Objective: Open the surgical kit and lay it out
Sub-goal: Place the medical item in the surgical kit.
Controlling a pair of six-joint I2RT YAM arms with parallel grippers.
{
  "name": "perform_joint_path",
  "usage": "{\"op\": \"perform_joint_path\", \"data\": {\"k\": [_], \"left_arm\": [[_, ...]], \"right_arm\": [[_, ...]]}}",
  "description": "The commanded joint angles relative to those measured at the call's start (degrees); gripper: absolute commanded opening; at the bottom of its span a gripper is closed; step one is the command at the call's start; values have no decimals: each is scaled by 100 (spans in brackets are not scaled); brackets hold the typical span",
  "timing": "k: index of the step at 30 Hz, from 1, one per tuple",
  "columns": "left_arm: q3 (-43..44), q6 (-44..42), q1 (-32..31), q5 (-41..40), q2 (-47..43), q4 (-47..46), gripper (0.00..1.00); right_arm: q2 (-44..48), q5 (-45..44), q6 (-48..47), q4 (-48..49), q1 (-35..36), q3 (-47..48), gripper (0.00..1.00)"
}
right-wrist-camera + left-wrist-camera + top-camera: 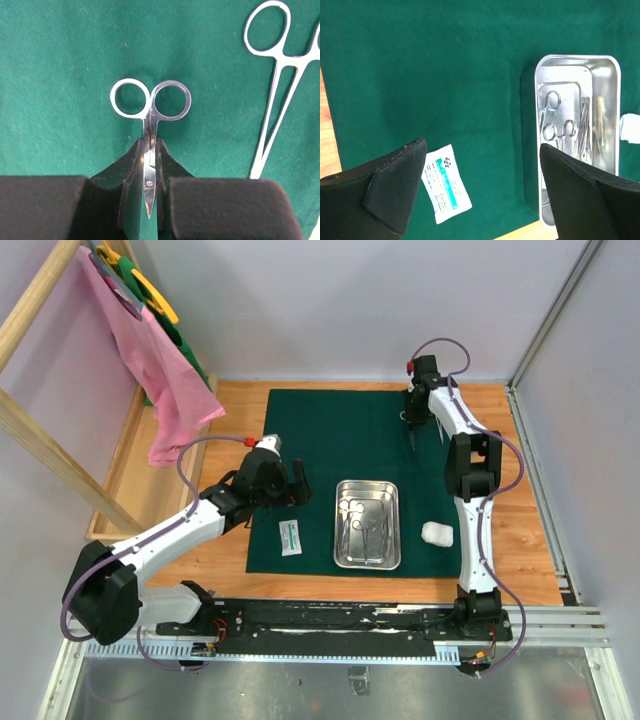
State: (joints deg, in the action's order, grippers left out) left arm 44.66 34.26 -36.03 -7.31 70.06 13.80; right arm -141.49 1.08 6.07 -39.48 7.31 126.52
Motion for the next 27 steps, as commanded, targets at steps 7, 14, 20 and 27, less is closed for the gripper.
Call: {"op": "perform_joint_path", "data": {"k": [7,14,20,27], "left_arm": [[22,-96,147,151,148,-365,99],[-37,-69,197,204,183,-406,99],[-53,-49,216,230,208,-439,99],[-70,-26,234,217,242,-457,99]], "right_arm": [[-473,-316,172,229,-188,460,15],[-580,-228,467,272,-393,563,37],[-724,-32,439,244,-432,763,33],[-924,218,437,254,-432,1051,28]]}}
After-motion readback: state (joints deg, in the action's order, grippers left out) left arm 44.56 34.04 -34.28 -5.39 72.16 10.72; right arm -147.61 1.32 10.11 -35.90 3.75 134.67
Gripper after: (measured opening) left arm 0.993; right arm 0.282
